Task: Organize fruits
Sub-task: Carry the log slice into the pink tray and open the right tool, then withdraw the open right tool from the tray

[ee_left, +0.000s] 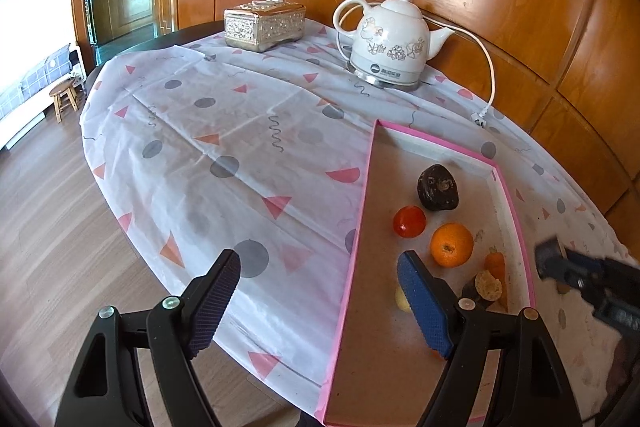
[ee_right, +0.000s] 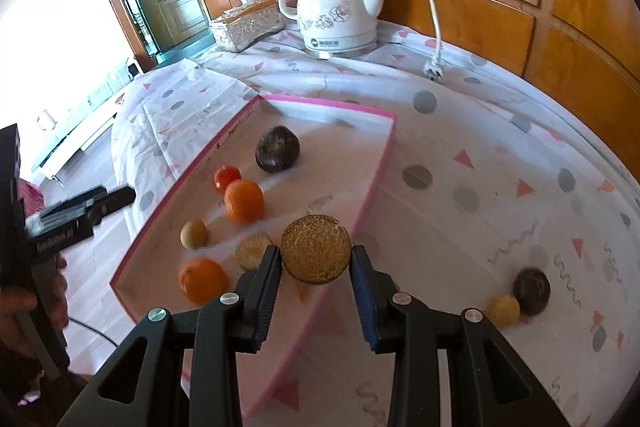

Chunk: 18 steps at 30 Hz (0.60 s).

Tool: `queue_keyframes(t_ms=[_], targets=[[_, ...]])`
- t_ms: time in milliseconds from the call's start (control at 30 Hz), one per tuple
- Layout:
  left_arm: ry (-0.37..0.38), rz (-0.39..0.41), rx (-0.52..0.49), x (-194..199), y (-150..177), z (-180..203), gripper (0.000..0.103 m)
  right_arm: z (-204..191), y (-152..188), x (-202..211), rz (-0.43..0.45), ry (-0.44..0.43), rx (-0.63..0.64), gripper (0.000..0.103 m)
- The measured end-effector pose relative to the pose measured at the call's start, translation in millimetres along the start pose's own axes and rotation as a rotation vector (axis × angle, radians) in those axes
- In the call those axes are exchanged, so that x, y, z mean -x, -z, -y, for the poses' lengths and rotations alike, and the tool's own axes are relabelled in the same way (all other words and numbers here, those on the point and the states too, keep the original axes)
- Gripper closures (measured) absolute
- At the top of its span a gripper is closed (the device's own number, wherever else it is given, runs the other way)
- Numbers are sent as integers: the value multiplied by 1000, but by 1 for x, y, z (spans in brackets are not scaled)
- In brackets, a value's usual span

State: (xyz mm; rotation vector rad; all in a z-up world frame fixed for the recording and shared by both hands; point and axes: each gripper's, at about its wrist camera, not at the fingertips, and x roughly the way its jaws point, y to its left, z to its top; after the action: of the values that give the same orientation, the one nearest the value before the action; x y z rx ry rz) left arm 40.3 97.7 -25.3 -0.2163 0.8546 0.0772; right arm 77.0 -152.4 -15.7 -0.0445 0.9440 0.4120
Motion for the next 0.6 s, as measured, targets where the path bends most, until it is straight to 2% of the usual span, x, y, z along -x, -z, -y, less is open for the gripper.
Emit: queue_keyframes(t_ms=[333,467,600], targets=[[7,-12,-24,-6,4,4,22,-24,-41,-47,-20,17,54,68],[7,-25,-31,-10,6,5,22,-25,-42,-65,-52,18,50,67],[9,-21,-30,-10,7,6,22,-24,-37,-65,-52,5,42,66]])
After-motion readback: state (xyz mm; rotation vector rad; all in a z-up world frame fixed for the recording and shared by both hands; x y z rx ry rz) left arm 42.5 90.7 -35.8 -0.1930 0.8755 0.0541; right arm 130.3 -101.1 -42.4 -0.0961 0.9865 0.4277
